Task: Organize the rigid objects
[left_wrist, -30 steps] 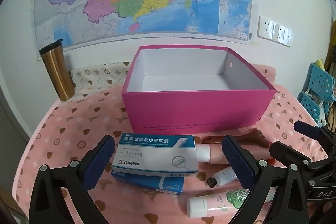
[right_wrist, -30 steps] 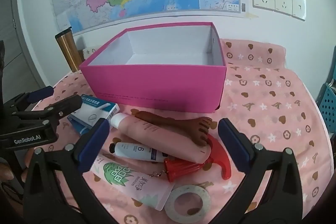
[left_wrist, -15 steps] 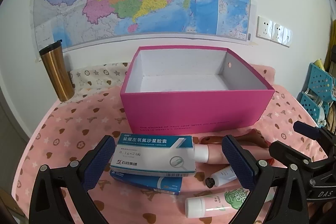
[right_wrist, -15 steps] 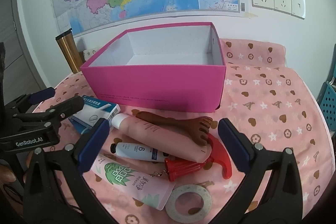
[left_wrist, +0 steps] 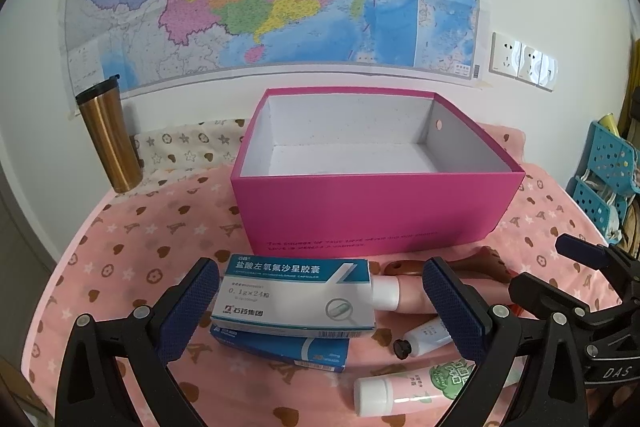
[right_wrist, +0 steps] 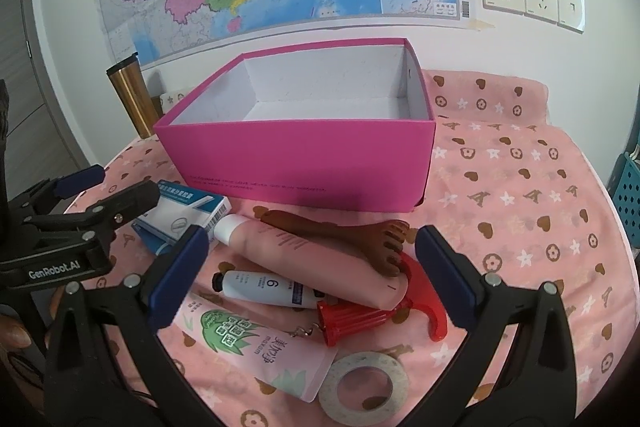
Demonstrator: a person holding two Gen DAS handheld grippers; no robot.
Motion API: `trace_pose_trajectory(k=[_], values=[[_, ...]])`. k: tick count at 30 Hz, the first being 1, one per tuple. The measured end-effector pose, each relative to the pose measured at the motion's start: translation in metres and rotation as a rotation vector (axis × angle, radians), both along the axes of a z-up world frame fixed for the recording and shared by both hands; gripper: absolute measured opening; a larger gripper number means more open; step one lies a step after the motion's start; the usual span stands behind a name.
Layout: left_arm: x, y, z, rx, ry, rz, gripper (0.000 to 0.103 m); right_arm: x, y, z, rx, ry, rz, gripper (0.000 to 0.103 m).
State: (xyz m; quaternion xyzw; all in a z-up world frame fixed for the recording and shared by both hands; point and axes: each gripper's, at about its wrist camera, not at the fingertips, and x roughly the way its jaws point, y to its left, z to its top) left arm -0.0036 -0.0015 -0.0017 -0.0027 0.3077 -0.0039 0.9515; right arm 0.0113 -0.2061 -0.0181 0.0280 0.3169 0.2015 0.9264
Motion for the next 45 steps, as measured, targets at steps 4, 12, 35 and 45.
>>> trace_pose_trajectory(k=[4,12,35,45], values=[[0.001,0.004,-0.001,-0.007,0.006,0.003,0.103,0.002,0.002,-0.001,0.000,0.004,0.004,0.103],[0.006,0.007,-0.005,-0.013,0.019,0.002,0.103,0.005,0.004,-0.004,0.004,0.012,0.011,0.103],[0.028,0.048,-0.026,-0.007,0.075,0.075,0.103,0.015,0.057,-0.027,0.028,0.104,0.216,0.094],[0.032,0.070,-0.040,-0.070,0.133,0.033,0.083,0.022,0.087,-0.038,0.032,0.151,0.313,0.063]])
